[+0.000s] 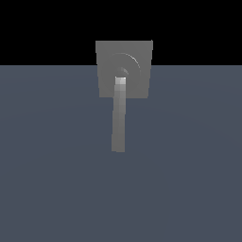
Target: Turn on the faucet by rotating a designated handle.
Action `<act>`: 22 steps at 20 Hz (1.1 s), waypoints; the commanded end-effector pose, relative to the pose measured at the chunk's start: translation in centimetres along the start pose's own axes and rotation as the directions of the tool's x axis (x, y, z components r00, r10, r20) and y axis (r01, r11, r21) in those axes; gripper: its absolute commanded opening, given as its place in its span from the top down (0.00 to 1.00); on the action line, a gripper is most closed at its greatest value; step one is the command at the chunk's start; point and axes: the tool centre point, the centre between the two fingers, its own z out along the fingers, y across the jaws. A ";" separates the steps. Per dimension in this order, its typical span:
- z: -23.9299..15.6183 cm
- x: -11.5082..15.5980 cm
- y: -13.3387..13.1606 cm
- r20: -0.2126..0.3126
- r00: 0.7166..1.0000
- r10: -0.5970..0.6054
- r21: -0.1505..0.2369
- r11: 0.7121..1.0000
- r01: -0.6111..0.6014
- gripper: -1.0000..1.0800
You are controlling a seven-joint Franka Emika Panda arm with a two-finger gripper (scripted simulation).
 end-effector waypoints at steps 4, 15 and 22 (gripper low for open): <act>-3.4 1.2 1.1 0.092 0.979 -0.182 -0.248 0.948 0.199 1.00; -10.2 5.8 0.1 0.490 0.766 -0.417 -0.504 0.581 0.639 1.00; -13.2 10.4 -2.8 0.775 0.488 -0.401 -0.418 0.252 0.873 1.00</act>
